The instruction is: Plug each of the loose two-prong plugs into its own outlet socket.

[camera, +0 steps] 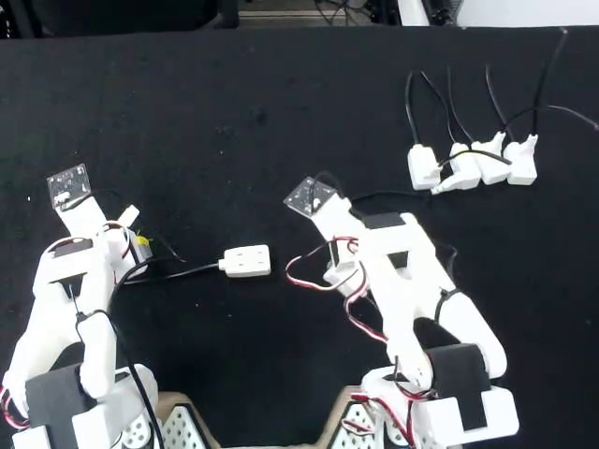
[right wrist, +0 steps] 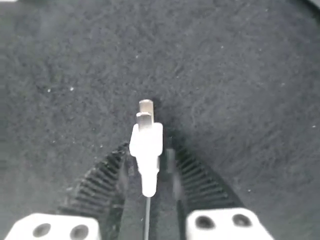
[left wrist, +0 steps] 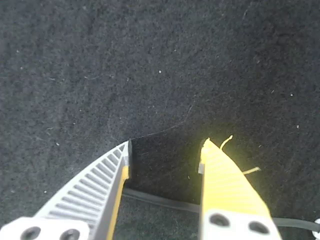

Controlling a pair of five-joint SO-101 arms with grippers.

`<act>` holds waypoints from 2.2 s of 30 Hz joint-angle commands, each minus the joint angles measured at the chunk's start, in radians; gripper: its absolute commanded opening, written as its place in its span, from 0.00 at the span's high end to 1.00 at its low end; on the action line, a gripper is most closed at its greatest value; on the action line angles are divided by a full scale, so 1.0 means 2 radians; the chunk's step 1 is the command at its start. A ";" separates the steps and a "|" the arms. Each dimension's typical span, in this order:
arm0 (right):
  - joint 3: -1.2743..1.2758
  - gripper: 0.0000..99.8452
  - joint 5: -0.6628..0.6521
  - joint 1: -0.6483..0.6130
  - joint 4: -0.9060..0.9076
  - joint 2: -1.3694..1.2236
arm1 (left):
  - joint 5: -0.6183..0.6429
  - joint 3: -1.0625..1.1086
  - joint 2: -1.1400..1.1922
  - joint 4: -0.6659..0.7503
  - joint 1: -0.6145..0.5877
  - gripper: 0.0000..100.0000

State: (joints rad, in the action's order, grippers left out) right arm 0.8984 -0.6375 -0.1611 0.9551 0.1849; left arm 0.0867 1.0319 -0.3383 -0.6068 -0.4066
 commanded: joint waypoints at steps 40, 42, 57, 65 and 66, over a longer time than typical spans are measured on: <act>0.028 0.99 0.104 -0.201 0.009 0.264 | 0.007 -0.026 -0.023 -0.025 0.000 0.78; 0.052 0.99 0.105 -0.225 -0.054 0.261 | 0.006 -0.020 -0.044 -0.027 0.000 0.78; 0.212 0.99 0.239 -0.286 -0.358 0.261 | 0.003 0.134 -0.314 0.016 0.076 0.78; 0.270 0.99 0.242 -0.314 -0.478 0.261 | 0.003 0.201 -0.444 0.014 0.125 0.78; 0.270 0.99 0.243 -0.314 -0.477 0.261 | 0.003 0.210 -0.460 0.014 0.132 0.78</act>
State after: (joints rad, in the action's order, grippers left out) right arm 1.4431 -0.1619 -0.7733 0.0483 0.6743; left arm 0.0867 1.4354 -1.1699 -0.5946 -0.1841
